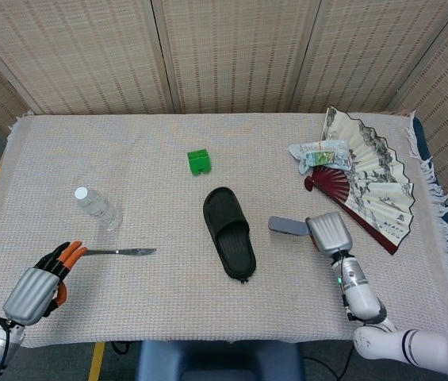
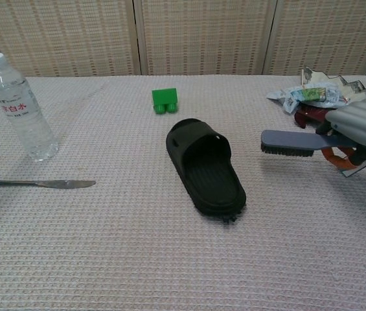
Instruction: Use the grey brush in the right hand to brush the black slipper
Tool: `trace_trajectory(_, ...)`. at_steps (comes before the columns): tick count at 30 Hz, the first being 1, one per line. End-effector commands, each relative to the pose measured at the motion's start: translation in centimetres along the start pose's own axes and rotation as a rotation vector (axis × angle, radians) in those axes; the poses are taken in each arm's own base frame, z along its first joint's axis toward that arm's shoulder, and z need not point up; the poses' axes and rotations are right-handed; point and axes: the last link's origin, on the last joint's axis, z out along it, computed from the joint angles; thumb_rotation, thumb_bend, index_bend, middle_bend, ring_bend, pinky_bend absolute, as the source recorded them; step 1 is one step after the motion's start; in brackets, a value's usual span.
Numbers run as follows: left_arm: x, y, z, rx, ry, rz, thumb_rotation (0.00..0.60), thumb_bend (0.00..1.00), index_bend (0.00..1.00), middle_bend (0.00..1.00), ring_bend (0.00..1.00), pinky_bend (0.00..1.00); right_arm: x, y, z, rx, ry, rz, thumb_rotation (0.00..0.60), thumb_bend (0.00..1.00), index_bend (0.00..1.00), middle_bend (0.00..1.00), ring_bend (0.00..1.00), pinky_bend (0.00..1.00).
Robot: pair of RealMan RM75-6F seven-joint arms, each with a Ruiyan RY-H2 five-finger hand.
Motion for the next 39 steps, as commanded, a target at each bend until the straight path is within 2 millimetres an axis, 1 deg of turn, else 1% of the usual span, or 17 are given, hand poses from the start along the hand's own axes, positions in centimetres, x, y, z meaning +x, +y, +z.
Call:
trace_trajectory(1, -0.1, 0.1, 0.1, -0.003, -0.003, 0.0, 0.6, 1.0, 0.0, 0.0, 0.01, 0.22, -3.1, 1.6, -2.1, 0.013, -0.007, 0.015, 0.6, 0.43, 0.57, 0.63, 0.62, 0.88)
trace_trajectory(4, -0.2, 0.2, 0.2, -0.006, -0.011, 0.0, 0.6, 1.0, 0.0, 0.0, 0.01, 0.22, -4.0, 1.7, -2.2, 0.017, -0.05, 0.024, 0.6, 0.41, 0.46, 0.54, 0.55, 0.85)
trace_trajectory(11, -0.3, 0.3, 0.1, -0.011, -0.02, 0.0, 0.6, 1.0, 0.0, 0.0, 0.01, 0.22, -4.2, 1.6, -2.2, 0.008, -0.075, 0.005, 0.6, 0.41, 0.43, 0.51, 0.54, 0.84)
trace_trajectory(13, -0.3, 0.3, 0.0, -0.012, -0.018, 0.0, 0.6, 1.0, 0.0, 0.0, 0.01, 0.22, -4.2, 1.8, -2.3, 0.005, -0.097, -0.01, 0.6, 0.41, 0.4, 0.49, 0.52, 0.82)
trace_trajectory(15, -0.3, 0.3, 0.0, -0.013, -0.02, 0.0, 0.6, 1.0, 0.0, 0.0, 0.01, 0.23, -4.0, 2.2, -2.4, -0.006, -0.12, -0.036, 0.6, 0.4, 0.3, 0.43, 0.47, 0.77)
trace_trajectory(17, -0.3, 0.4, 0.0, -0.015, -0.021, 0.001, 0.6, 1.0, 0.0, 0.0, 0.01, 0.23, -3.2, 2.5, -2.6, -0.017, -0.128, -0.07, 0.6, 0.38, 0.2, 0.36, 0.41, 0.72)
trace_trajectory(20, -0.3, 0.4, 0.0, -0.016, -0.023, 0.003, 0.6, 1.0, 0.0, 0.0, 0.01, 0.24, -1.6, 3.0, -3.1, -0.035, -0.104, -0.103, 0.6, 0.34, 0.1, 0.27, 0.33, 0.66)
trace_trajectory(24, -0.4, 0.5, 0.0, -0.019, -0.026, 0.005, 0.6, 1.0, 0.0, 0.0, 0.01, 0.24, 0.0, 3.6, -3.9, -0.05, -0.067, -0.124, 0.6, 0.22, 0.04, 0.22, 0.27, 0.59)
trace_trajectory(27, -0.4, 0.6, -0.1, -0.022, -0.025, 0.007, 0.6, 1.0, 0.0, 0.0, 0.01, 0.24, 1.0, 4.1, -4.6, -0.055, -0.04, -0.137, 0.6, 0.15, 0.02, 0.14, 0.21, 0.53)
trace_trajectory(30, -0.3, 0.6, -0.2, -0.02, -0.017, 0.008, 0.6, 1.0, 0.0, 0.0, 0.01, 0.24, 2.5, 4.9, -6.4, -0.067, 0.034, -0.1, 0.6, 0.12, 0.0, 0.07, 0.13, 0.44)
trace_trajectory(31, -0.2, 0.5, -0.2, -0.02, -0.01, 0.007, 0.6, 0.95, 0.0, 0.0, 0.01, 0.24, 2.9, 5.2, -7.2, -0.069, 0.067, -0.067, 0.6, 0.11, 0.0, 0.04, 0.09, 0.4)
trace_trajectory(32, -0.1, 0.5, -0.2, -0.023, -0.001, 0.008, 0.6, 0.84, 0.0, 0.0, 0.01, 0.24, 3.4, 5.4, -8.3, -0.067, 0.107, -0.026, 0.6, 0.11, 0.0, 0.02, 0.05, 0.36)
trace_trajectory(33, 0.0, 0.5, -0.2, -0.025, 0.013, 0.009, 0.6, 0.77, 0.0, 0.0, 0.01, 0.24, 3.7, 5.7, -10.0, -0.058, 0.17, 0.033, 0.6, 0.1, 0.0, 0.01, 0.03, 0.32)
trace_trajectory(34, 0.1, 0.4, -0.2, -0.025, 0.026, 0.009, 0.6, 0.65, 0.0, 0.0, 0.01, 0.23, 3.9, 5.9, -11.5, -0.046, 0.217, 0.083, 0.6, 0.1, 0.0, 0.0, 0.01, 0.28)
trace_trajectory(35, 0.2, 0.3, -0.3, -0.025, 0.038, 0.009, 0.6, 0.59, 0.0, 0.0, 0.01, 0.23, 3.9, 6.1, -13.1, -0.033, 0.263, 0.142, 0.6, 0.1, 0.0, 0.0, 0.0, 0.25)
trace_trajectory(36, 0.3, 0.2, -0.3, -0.024, 0.053, 0.009, 0.6, 0.54, 0.0, 0.0, 0.0, 0.22, 3.8, 6.3, -15.3, -0.018, 0.322, 0.217, 0.6, 0.09, 0.0, 0.0, 0.0, 0.22)
trace_trajectory(39, 0.5, 0.0, -0.4, -0.018, 0.079, 0.001, 0.6, 0.48, 0.0, 0.0, 0.0, 0.18, 3.1, 7.0, -19.3, 0.005, 0.453, 0.335, 0.6, 0.08, 0.0, 0.0, 0.0, 0.2)
